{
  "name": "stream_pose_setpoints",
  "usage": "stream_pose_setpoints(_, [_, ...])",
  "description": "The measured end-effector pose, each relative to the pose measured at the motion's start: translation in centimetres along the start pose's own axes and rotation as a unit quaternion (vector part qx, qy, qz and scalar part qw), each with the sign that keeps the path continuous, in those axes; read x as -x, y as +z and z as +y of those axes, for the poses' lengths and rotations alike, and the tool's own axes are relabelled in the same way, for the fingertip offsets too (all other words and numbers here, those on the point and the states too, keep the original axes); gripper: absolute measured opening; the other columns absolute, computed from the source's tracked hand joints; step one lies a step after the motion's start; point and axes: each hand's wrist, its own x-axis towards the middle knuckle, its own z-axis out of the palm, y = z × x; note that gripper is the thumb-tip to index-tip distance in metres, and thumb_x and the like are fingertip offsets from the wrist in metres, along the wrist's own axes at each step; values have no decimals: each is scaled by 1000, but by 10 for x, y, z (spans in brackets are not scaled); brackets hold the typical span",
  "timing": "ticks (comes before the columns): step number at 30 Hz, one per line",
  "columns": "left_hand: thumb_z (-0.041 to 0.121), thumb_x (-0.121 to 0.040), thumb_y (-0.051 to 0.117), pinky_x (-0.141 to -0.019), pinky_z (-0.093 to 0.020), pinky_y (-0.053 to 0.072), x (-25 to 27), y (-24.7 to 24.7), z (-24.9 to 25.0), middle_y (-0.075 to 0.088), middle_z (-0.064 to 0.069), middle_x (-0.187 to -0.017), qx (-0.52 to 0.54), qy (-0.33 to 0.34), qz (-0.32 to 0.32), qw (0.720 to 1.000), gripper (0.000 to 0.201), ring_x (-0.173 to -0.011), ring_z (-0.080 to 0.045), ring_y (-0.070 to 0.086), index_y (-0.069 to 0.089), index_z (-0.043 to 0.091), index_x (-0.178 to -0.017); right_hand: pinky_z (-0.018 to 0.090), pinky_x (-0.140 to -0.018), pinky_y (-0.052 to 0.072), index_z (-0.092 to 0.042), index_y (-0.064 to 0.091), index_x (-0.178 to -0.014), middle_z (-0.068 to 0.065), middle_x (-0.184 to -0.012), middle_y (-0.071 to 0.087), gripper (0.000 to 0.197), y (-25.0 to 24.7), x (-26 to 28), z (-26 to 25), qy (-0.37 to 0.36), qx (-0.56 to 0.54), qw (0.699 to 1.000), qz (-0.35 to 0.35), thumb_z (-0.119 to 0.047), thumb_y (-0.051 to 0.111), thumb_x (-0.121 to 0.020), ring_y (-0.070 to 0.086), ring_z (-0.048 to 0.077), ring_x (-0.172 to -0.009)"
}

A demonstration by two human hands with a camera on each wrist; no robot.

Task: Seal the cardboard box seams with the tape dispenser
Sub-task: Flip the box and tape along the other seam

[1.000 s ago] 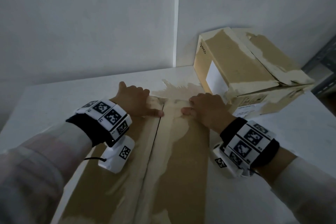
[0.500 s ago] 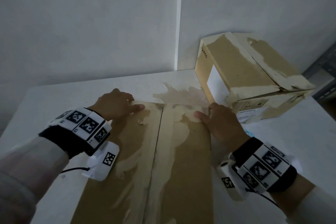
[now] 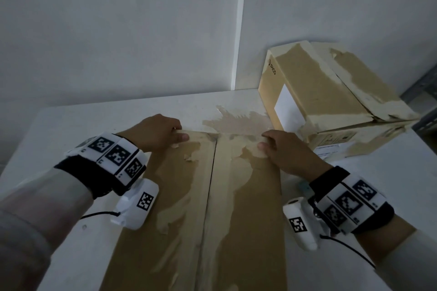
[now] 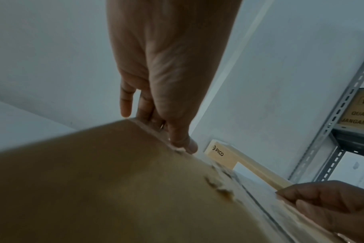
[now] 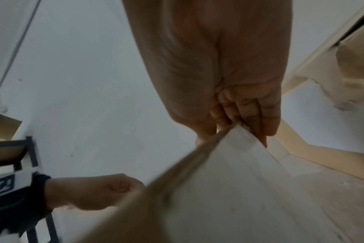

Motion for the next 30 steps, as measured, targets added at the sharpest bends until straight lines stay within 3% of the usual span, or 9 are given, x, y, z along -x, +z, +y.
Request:
stream_pose_setpoints(3, [43,-93,41,-86,-32,38,1,0,3,57,-12,-125,-17,-5,-11,1000,46,-112,-27,53,46,14,-127,22,-92,31,-7,43,-132,13,-136,50,41,-2,0,2,-18,-14,999,-24,-23,45,-94,46,25,-122])
stream_pose_setpoints(5, [43,-94,39,-86,-31,38,0,0,2,57,-12,-126,-22,3,-16,1000,47,-112,-28,54,39,17,-133,22,-95,30,-11,40,-135,11,-140,46,43,-2,1,3,-25,-24,999,-28,-23,46,-94,44,24,-126])
stream_pose_setpoints(8, [42,-94,39,-85,-30,37,0,0,1,57,-13,-127,-3,11,-23,1000,52,-111,-29,54,27,24,-140,22,-91,31,-14,41,-135,11,-138,48,47,-2,-5,5,-37,-13,999,-23,-22,53,-90,46,25,-123])
stream_pose_setpoints(12, [37,-94,43,-98,-32,36,0,-1,3,47,-8,-141,26,23,-22,999,63,-123,-28,49,7,34,-146,29,-98,33,-21,33,-139,6,-143,39,59,-4,-10,5,-69,-34,997,-8,-16,59,-86,45,20,-114])
stream_pose_setpoints(14, [37,-94,42,-98,-33,37,-1,-1,3,49,-10,-138,15,32,-20,999,67,-121,-28,51,-2,39,-145,22,-89,33,-21,38,-136,3,-140,41,56,-4,-10,6,-90,-39,995,0,-15,61,-85,42,11,-103])
stream_pose_setpoints(16, [36,-95,40,-93,-34,39,-2,-1,4,52,-15,-133,-1,32,-23,999,68,-115,-29,54,-7,38,-144,17,-87,32,-19,42,-134,4,-137,44,52,-2,-9,8,-102,-57,993,13,-13,60,-86,47,14,-105])
stream_pose_setpoints(21, [42,-94,40,-114,-40,22,7,-9,-2,19,-8,-155,10,-2,-18,1000,67,-140,-24,24,6,22,-148,26,-98,30,-11,40,-134,10,-139,42,49,4,-9,12,-40,-56,995,72,-25,55,-89,42,24,-126])
stream_pose_setpoints(24, [46,-90,45,-111,-33,23,17,-12,-14,20,-8,-154,19,-28,-26,999,75,-139,-24,26,10,13,-147,27,-95,33,-7,39,-134,14,-134,48,56,1,-9,15,-8,-36,995,96,-33,55,-88,47,26,-119])
stream_pose_setpoints(30, [39,-88,53,-104,-29,31,16,-12,-24,31,-4,-149,94,-17,-25,995,67,-131,-21,37,23,18,-144,18,-89,28,-6,41,-133,12,-136,48,44,1,-15,11,-29,-38,997,56,-17,51,-91,47,24,-120])
